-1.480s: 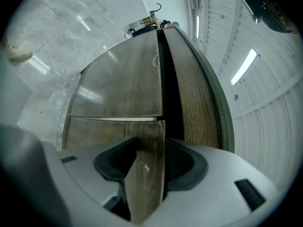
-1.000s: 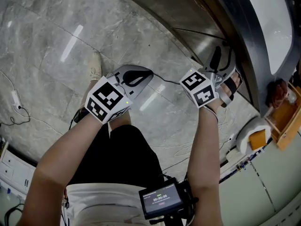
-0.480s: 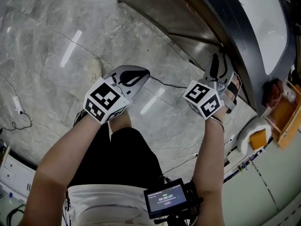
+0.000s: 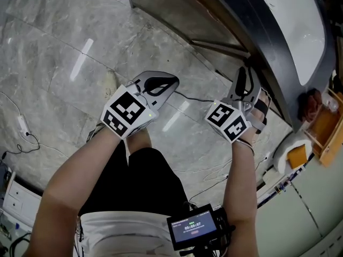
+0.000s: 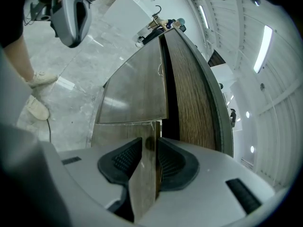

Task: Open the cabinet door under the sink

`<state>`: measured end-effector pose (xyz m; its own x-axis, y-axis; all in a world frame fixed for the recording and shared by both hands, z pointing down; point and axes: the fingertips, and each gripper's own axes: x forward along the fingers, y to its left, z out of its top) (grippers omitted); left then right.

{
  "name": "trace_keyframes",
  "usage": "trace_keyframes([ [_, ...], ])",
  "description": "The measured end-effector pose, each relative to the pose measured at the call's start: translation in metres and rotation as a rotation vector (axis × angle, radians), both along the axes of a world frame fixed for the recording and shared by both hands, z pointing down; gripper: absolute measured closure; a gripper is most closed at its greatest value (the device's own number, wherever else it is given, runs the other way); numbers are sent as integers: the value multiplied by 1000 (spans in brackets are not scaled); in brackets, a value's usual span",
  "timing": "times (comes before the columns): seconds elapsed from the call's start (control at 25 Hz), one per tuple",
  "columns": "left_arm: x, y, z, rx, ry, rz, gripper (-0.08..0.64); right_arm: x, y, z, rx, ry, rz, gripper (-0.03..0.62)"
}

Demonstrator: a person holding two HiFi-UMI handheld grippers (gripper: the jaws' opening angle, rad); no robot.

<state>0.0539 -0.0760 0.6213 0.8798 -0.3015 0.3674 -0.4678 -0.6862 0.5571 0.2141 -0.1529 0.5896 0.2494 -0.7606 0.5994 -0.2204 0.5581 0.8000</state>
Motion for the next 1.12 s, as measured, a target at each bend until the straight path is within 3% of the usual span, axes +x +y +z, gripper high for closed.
trace_keyframes([
  [0.2, 24, -11, -10, 85, -12, 44, 549, -9, 11, 2, -8, -11, -16, 482],
  [0.4, 63, -38, -11, 246, -83, 106, 546, -11, 13, 3, -33, -12, -30, 482],
  [0.56, 89, -66, -13, 344, -103, 178, 473, -13, 12, 2, -38, -7, -24, 482],
  [0.8, 120, -69, -4, 435, -159, 332, 423, -10, 11, 2, -27, -17, -9, 482],
  [1.12, 151, -71, 19, 455, -214, 411, 383, -11, 13, 2, -35, -45, -8, 482],
])
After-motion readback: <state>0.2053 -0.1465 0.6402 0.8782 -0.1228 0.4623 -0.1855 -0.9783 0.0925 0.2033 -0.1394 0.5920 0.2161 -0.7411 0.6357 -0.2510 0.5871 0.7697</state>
